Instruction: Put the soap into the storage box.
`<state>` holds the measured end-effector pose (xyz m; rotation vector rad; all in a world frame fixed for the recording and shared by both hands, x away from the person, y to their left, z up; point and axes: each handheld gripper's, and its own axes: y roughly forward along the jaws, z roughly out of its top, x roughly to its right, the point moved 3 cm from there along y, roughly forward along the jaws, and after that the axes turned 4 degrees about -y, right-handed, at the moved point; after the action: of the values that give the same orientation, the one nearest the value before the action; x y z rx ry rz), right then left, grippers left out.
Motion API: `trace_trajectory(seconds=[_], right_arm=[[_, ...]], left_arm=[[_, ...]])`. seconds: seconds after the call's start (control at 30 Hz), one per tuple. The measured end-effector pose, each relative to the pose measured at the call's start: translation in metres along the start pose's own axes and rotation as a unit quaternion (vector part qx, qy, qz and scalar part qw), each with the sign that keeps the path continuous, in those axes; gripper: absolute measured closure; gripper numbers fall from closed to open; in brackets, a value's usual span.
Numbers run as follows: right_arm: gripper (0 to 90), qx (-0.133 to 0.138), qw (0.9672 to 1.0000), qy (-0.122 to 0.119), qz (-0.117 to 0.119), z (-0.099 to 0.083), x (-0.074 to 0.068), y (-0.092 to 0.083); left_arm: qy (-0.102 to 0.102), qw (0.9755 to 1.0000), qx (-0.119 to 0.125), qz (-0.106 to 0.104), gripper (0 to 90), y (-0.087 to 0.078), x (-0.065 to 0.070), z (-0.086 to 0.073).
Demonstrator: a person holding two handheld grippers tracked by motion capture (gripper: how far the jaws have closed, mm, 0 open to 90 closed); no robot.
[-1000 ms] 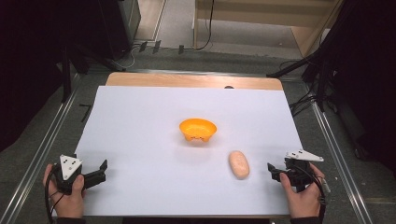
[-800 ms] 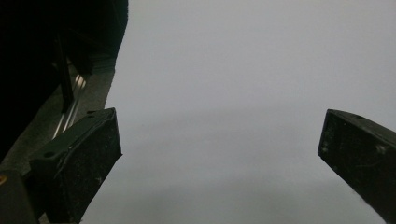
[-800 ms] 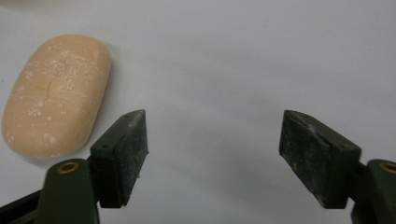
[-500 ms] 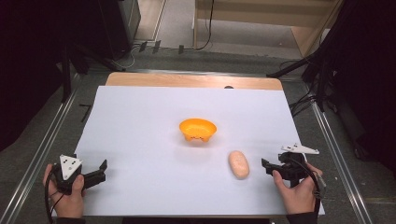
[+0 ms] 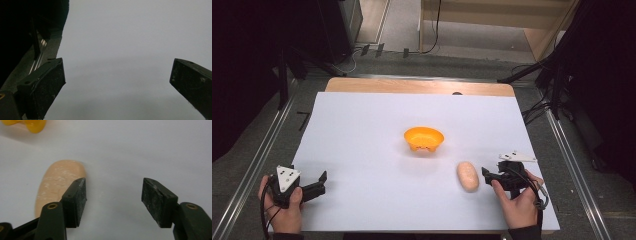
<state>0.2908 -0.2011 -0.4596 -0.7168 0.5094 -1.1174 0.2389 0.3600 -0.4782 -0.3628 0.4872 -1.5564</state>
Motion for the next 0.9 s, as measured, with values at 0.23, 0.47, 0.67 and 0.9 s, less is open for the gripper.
trace_trajectory(seconds=[0.23, 0.47, 0.67, 0.9], right_arm=[[42.5, -0.025, 0.9991, -0.006, 0.033, 0.002, -0.016, 0.004], [36.3, -0.030, 0.9983, -0.001, 0.049, 0.004, -0.030, 0.008], [35.3, -0.037, 0.9979, -0.006, 0.053, 0.005, -0.038, 0.013], [32.5, -0.059, 0.9963, -0.004, 0.062, 0.004, -0.048, 0.023]], left_arm=[[0.001, 1.0000, 0.000, 0.000, 0.3, 0.000, 0.001, 0.000], [0.005, 1.0000, -0.001, 0.002, 0.3, 0.000, 0.001, 0.000], [0.008, 1.0000, -0.002, 0.003, 0.3, 0.000, 0.002, 0.000], [0.011, 0.9999, 0.000, 0.002, 0.3, 0.000, 0.002, 0.000]])
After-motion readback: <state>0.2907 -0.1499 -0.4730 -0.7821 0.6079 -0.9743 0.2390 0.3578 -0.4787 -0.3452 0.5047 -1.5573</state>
